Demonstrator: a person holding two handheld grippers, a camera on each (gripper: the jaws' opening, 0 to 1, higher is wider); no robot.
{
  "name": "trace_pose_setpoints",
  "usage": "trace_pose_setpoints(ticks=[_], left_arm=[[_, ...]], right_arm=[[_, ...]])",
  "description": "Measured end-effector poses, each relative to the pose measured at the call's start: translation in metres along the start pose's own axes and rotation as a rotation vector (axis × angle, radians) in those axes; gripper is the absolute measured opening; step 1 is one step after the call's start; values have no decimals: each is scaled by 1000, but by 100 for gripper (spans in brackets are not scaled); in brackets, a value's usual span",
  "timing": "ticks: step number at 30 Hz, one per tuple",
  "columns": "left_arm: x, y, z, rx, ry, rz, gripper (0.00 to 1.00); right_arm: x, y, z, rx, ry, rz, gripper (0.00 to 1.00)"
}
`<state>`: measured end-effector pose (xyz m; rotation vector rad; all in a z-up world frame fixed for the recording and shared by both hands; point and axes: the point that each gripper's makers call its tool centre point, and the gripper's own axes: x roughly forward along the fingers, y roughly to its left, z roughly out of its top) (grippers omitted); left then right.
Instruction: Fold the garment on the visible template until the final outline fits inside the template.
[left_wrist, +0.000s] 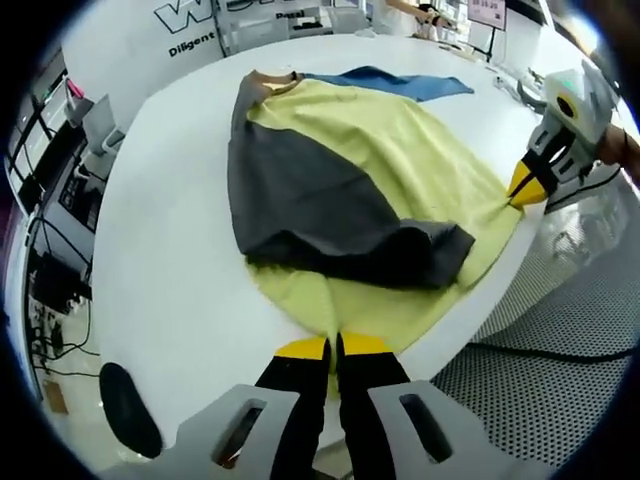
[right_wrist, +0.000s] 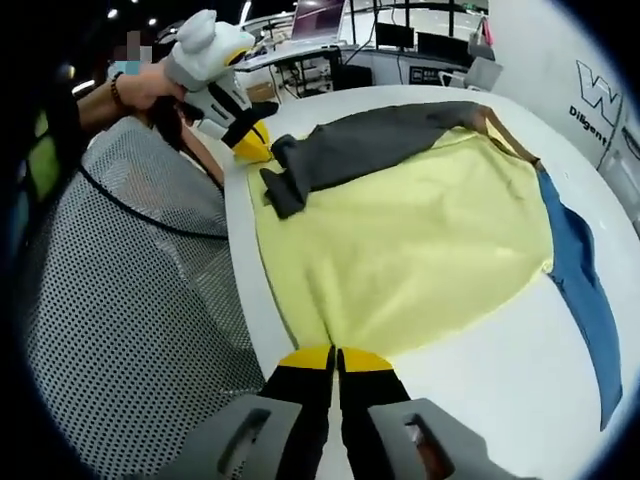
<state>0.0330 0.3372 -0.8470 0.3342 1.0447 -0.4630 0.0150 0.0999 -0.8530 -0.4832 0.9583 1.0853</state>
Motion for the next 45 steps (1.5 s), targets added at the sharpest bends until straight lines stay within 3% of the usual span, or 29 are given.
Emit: trace_pose_setpoints(ticks=[14, 25, 28, 32, 35, 38, 45], left_arm=[[-7, 17, -17, -29, 35, 73, 2], [-10, 26, -22, -16, 52, 132, 2], [-10, 23, -24, -15, 59, 126, 2], [-11, 21, -22, 45, 48, 124, 3], [-14, 20, -20, 46, 23, 112, 5], [-16, 13, -14, -5, -14, 74, 5], [-22, 18, -17, 4, -3, 95, 10]], right_arm=[[-7, -5, -21, 44, 86, 15, 0], [-11, -8, -28, 16, 124, 12, 0], [-12, -8, -29, 24, 135, 13, 0], [-12, -7, -29, 39, 135, 11, 0], [-12, -5, -29, 45, 132, 8, 0], [-11, -5, -29, 45, 131, -3, 0], [-13, -6, -30, 29, 141, -24, 2]])
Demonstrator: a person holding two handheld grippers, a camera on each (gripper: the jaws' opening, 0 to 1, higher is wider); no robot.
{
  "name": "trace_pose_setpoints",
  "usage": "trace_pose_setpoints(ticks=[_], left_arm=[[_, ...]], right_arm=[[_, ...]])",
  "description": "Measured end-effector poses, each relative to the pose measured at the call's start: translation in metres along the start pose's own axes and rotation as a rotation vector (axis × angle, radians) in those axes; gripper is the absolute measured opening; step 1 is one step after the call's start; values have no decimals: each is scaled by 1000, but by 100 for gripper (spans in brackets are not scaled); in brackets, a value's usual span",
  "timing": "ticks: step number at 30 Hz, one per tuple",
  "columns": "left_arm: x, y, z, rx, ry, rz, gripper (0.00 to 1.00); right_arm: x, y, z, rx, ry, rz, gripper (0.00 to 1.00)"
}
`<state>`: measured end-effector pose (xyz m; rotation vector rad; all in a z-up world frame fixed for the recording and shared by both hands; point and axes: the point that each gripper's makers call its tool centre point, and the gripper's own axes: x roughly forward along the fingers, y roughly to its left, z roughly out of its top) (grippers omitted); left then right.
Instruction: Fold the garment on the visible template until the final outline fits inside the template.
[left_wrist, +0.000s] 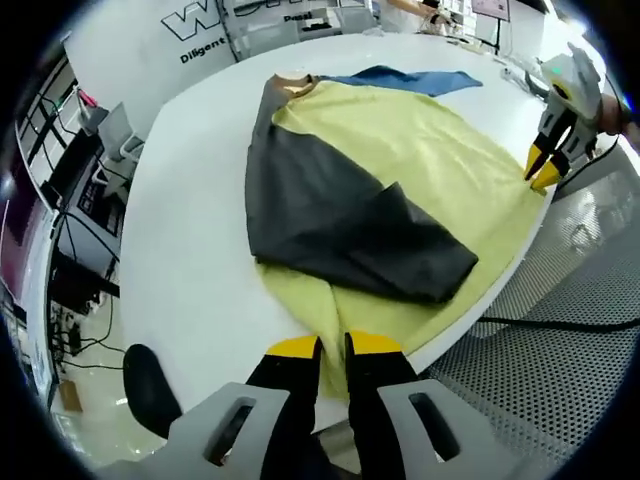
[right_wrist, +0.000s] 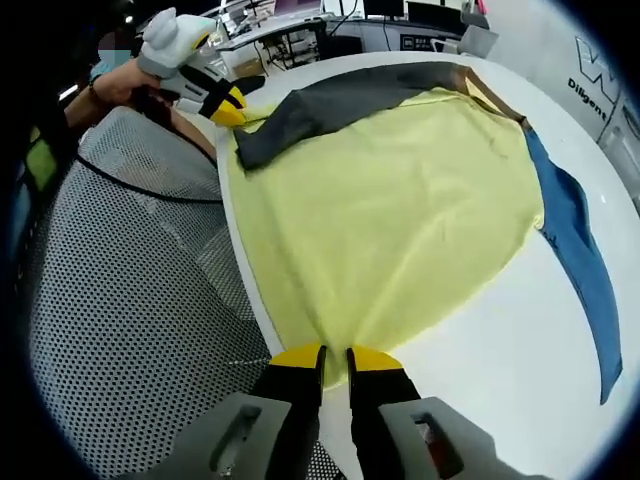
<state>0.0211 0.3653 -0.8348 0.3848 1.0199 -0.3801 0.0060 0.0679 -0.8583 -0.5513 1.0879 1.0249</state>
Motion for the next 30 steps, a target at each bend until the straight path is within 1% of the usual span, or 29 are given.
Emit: trace_pose_setpoints(ticks=[3, 4, 7, 11, 13, 14, 15, 16, 17, 19, 20, 21, 22, 23, 24, 26, 27, 28, 30], left_arm=[[-2, 4, -4, -2, 7, 10, 10], [-4, 5, -5, -5, 6, 13, 10], [-3, 7, -9, -16, 7, 9, 8], [-2, 3, -11, -23, 7, -2, 10], [-2, 3, -13, -32, 10, 0, 10], [-1, 3, -16, -48, 17, 2, 8], [-1, 2, -18, -60, 26, -4, 3], [-1, 0, -19, -83, 29, -11, 3], [-3, 0, -16, -89, 12, -10, 3], [-6, 2, -10, -31, -23, 11, 3], [-11, 4, -3, 54, -49, 36, 3], [-13, 3, 0, 114, -56, 48, 3], [-16, 1, 5, 225, -70, 72, 2], [-16, -3, 7, 294, -72, 73, 2], [-13, -13, 6, 408, -60, 48, 2], [-9, -15, -2, 372, -19, 40, 2], [-6, -12, -10, 295, 15, 49, 2], [-6, -9, -12, 258, 14, 55, 2], [-7, 7, -15, 142, 3, 89, 2]], right_arm=[[-2, 0, -3, 20, 1, 6, 4], [-3, 0, -4, 24, 4, 7, 4], [-2, 0, -5, 11, 7, -2, 2], [-2, -1, -5, -21, 21, -20, 0], [-1, -2, -5, -23, 24, -24, 0], [-1, -2, -5, -23, 24, -27, 0], [-1, -2, -5, -22, 24, -28, 0], [-1, -2, -5, -18, 22, -30, 0], [-1, -2, -5, -11, 19, -34, 0], [-1, -2, -5, -10, 16, -37, 0], [-1, -2, -6, -8, 14, -40, 0], [-1, -2, -6, -8, 14, -41, 0], [-2, -3, -5, 1, 12, -47, 0], [-2, -3, -5, 1, 11, -47, 0], [-2, -3, -5, 3, 11, -49, 0], [-2, -3, -5, 9, 10, -50, 0], [-2, -4, -5, 15, 9, -51, 0], [-2, -4, -6, 14, 8, -51, 0], [-2, -4, -6, 14, 7, -53, 0]])
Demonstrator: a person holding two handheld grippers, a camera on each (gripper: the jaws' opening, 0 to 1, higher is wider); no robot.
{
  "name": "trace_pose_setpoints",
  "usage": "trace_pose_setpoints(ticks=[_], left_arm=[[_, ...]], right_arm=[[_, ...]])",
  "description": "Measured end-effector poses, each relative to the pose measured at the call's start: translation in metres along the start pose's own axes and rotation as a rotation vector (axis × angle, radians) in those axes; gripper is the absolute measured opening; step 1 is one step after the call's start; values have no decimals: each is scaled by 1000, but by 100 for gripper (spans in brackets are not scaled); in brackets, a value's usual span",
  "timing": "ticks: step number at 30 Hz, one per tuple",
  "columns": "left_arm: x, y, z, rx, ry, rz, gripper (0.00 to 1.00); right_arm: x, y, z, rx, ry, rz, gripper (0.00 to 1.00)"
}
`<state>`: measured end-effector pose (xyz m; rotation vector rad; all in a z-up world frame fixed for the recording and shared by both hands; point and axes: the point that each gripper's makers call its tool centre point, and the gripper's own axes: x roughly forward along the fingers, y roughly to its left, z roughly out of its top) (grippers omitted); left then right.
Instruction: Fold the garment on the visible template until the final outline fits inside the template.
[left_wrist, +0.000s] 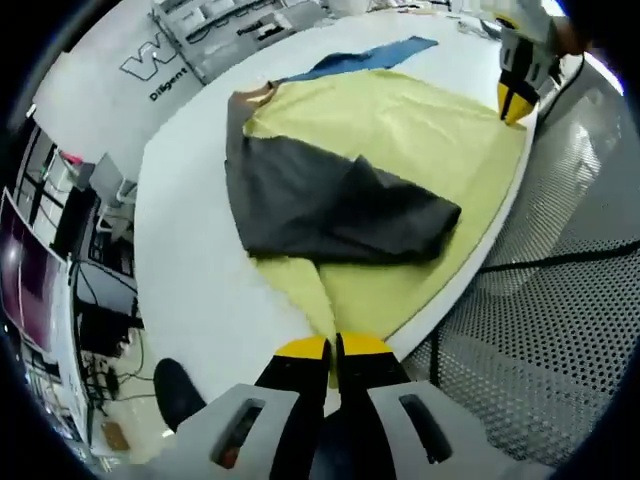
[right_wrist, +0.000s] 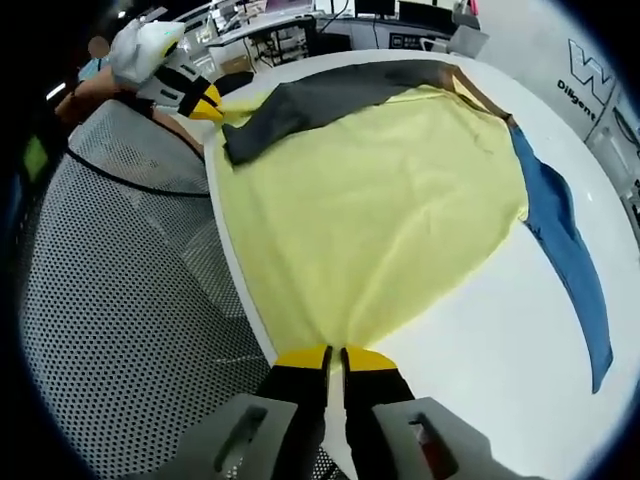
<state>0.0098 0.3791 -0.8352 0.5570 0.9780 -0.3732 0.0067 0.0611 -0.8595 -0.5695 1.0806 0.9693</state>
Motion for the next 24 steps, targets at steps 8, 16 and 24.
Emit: trace_pose_setpoints(ticks=[8, 16, 24], left_arm=[[5, 28, -14, -230, -49, -2, 2], [10, 29, -27, -207, -6, 32, 3], [-9, 42, -21, -194, 4, 86, 5]], right_arm=[[0, -2, 0, -5, -1, -8, 0], [0, -2, -1, -44, 10, -23, 0], [-1, 1, 0, -2, 7, 2, 0]])
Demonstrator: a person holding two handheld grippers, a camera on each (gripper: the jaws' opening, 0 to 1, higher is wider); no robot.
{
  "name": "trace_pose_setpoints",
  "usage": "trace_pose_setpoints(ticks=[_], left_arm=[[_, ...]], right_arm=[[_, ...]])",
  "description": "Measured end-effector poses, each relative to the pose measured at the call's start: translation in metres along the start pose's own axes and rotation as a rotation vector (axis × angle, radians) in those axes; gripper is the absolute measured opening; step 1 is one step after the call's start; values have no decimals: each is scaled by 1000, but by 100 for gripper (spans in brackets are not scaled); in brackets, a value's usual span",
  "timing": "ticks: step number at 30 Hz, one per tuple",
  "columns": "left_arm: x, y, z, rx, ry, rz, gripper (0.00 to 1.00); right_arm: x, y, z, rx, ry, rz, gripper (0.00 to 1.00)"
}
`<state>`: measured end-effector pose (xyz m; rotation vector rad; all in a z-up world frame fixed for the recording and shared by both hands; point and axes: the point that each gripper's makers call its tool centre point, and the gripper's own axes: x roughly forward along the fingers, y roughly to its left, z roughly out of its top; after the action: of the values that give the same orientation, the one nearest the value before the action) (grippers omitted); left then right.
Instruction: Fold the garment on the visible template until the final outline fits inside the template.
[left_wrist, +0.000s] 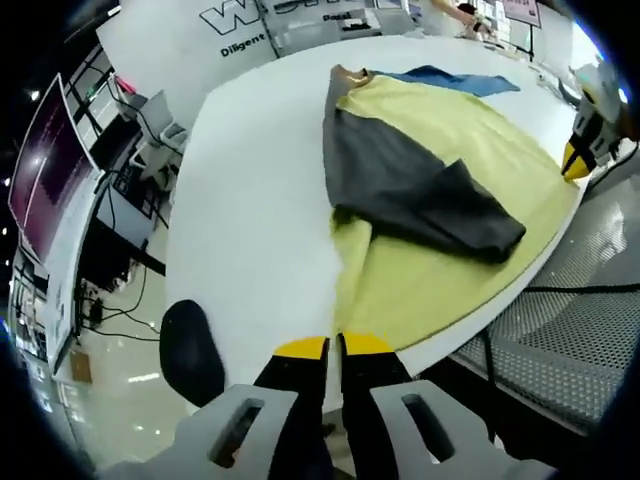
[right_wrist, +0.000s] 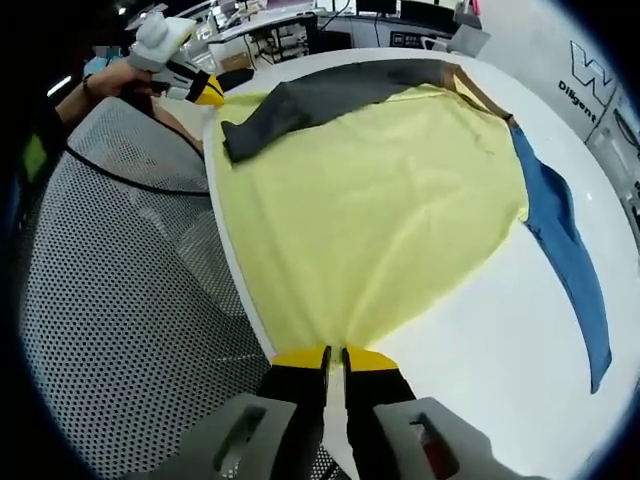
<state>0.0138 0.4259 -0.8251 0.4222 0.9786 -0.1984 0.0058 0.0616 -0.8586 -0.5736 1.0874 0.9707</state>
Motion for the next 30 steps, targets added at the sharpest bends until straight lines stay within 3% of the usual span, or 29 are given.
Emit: trace_pose_setpoints(ticks=[3, 5, 9, 11, 15, 19, 23, 30], left_arm=[[-9, 14, 3, 25, 12, 78, 9], [-12, 18, 8, 10, -4, 98, 9], [-11, 2, 40, 5, -132, 12, 11], [-10, -4, 50, 41, -141, 17, 12], [-3, -13, 60, 69, -145, 3, 14], [-1, -31, 74, 100, -178, -73, 16], [-2, -63, 87, 146, -233, -221, 18], [2, -95, 94, 199, -255, -312, 28]], right_arm=[[-5, -1, 1, 10, -9, -21, 7], [-9, -6, 4, 16, -32, -49, 11], [-16, -15, 15, 63, -116, -102, 17], [-16, -20, 21, 51, -150, -127, 18], [-16, -20, 24, 62, -156, -122, 18], [-14, -20, 28, 66, -164, -120, 19], [-11, -19, 28, 79, -164, -117, 20], [-7, -17, 31, 82, -163, -106, 21]])
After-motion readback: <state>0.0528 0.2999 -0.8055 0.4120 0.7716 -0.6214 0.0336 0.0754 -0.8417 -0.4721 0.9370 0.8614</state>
